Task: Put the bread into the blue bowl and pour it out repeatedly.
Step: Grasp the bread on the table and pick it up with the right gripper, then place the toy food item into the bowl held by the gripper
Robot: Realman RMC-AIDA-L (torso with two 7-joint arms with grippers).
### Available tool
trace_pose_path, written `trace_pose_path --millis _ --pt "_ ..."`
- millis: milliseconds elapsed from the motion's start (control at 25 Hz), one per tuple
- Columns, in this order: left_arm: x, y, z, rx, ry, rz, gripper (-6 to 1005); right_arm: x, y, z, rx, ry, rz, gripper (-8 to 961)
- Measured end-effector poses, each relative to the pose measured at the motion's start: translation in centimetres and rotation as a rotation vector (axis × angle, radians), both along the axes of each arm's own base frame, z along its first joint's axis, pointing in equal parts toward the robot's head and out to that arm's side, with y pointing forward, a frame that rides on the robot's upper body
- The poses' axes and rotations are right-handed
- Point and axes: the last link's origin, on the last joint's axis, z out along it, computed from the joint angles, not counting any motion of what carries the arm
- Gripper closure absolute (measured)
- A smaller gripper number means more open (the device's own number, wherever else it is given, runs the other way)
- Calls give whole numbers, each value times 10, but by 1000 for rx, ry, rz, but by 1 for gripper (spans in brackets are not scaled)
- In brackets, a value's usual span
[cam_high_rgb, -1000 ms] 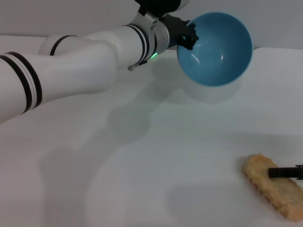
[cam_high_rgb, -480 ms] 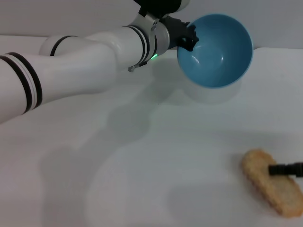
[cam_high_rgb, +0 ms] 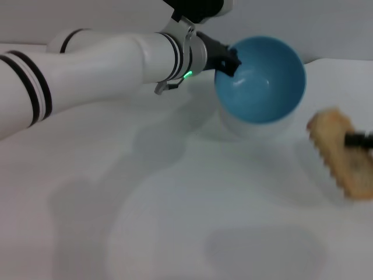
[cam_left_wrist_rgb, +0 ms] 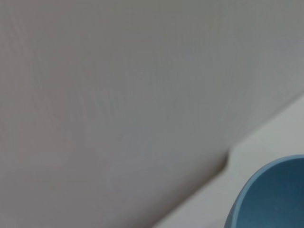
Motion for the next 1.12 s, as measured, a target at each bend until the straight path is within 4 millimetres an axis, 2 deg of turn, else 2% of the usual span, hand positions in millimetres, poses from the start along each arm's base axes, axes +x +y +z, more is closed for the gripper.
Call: trace_pose_path --millis 80,200,360,520,720,1000,1120 --pt "1 -2 -2 -30 13 10 1000 -6 4 6 35 20 21 771" --pt "7 -11 -10 -126 55 26 1000 -27 16 25 188 146 105 790" --pt "18 -22 -18 -217 84 25 1000 -34 22 26 234 183 141 829" --pt "24 -26 -21 -236 77 16 1000 -36 31 10 227 202 110 847" --pt "24 -27 -21 -239 40 38 1000 -31 36 -23 193 221 67 853" --pt "25 -29 -22 -250 40 38 1000 -27 44 -57 166 197 21 856" --pt "24 -28 -22 -249 39 43 1001 -27 46 -62 158 174 15 859"
